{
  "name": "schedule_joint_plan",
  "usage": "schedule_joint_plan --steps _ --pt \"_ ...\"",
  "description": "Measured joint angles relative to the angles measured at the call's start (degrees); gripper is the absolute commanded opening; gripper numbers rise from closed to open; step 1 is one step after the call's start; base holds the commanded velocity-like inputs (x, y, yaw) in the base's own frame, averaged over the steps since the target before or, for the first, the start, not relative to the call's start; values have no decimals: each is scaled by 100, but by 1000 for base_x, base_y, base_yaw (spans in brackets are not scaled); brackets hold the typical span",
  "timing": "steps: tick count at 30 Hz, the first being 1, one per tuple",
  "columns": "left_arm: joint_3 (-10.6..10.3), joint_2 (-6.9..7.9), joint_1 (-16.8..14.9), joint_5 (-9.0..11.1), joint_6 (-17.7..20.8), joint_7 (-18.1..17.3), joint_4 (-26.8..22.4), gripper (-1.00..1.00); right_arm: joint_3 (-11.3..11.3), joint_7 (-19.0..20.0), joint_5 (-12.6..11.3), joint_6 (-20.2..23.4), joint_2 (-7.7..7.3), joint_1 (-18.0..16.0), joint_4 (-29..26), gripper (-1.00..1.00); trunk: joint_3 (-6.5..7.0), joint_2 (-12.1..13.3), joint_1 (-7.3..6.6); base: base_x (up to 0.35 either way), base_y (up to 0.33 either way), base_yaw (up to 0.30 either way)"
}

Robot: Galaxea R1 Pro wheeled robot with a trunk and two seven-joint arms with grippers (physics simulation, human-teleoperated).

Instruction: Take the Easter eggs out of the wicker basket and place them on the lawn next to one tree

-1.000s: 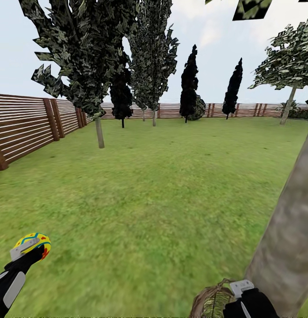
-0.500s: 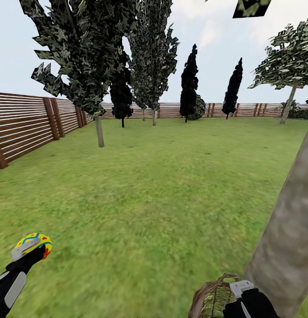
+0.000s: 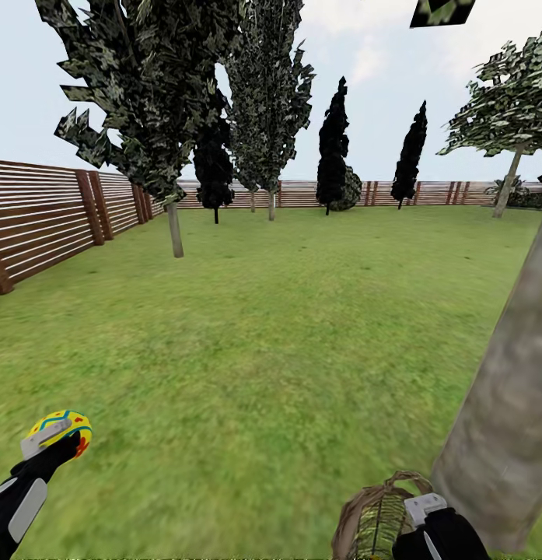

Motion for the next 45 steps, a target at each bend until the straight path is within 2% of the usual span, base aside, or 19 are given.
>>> schedule_joint_plan --steps 13,22,37,45 --pt "-7 -29 0 -7 0 0 0 -100 6 0 0 -4 9 0 19 100 -233 -521 286 0 0 0" --pt "1 -116 0 -222 0 15 -6 -100 14 1 0 -4 16 0 31 100 -395 -883 483 0 0 0" --pt "3 -117 0 -229 0 18 -9 -100 6 1 0 -5 9 0 26 100 -664 -1484 813 0 0 0" --pt "3 -126 -1 -229 0 18 -5 -100 6 0 0 -6 9 0 27 100 -841 -1496 834 0 0 0"
